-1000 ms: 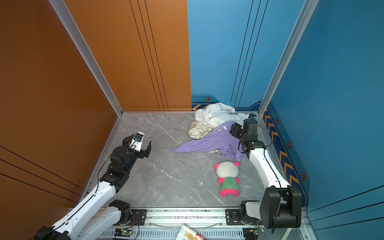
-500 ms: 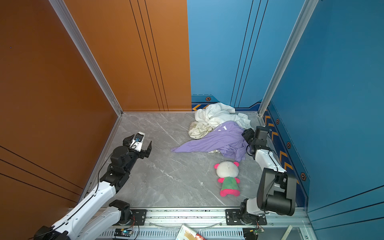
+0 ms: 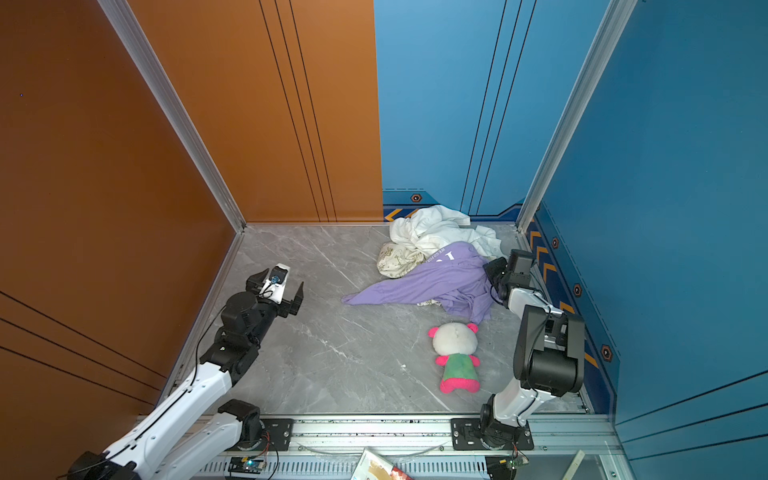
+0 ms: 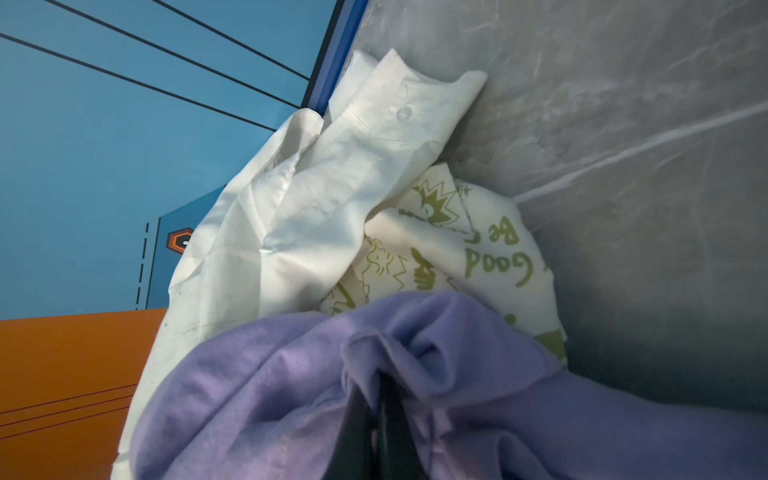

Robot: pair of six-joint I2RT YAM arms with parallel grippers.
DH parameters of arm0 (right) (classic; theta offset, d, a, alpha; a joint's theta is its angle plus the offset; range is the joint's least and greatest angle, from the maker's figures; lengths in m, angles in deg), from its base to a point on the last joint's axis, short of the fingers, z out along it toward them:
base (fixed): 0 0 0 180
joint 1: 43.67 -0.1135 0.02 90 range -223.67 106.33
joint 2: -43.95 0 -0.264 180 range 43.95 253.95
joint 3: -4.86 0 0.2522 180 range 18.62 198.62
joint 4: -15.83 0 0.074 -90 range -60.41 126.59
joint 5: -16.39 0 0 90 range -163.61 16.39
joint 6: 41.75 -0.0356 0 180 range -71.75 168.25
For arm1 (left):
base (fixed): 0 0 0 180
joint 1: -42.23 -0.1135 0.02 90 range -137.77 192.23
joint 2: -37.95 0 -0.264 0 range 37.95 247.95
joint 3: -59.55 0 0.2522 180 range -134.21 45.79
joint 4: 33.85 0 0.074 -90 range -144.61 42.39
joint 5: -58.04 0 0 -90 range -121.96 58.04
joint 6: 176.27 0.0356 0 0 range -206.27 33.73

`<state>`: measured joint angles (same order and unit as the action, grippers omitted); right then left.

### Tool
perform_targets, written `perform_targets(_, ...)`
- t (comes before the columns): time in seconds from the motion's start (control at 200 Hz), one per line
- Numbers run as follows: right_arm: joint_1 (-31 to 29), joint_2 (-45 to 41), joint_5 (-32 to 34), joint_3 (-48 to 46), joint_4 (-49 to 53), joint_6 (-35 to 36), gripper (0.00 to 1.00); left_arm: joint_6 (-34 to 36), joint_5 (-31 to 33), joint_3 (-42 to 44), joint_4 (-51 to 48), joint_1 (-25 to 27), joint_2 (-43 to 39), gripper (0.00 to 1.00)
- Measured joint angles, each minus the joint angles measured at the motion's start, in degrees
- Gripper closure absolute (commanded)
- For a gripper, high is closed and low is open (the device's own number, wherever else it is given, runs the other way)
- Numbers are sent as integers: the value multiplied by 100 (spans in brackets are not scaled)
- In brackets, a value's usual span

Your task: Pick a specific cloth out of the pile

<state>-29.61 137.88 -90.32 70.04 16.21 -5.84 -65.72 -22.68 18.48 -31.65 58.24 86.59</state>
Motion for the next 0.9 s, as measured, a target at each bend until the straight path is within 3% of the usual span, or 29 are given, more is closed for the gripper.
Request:
perform_targets(0.475,-199,-2232,927,-431,-291,-61,100,24,24,0,0,20,0,2)
perform_targets(0.901,-1528,-2820,2048,911,-212,1268,100,24,61,9,0,24,-28,2)
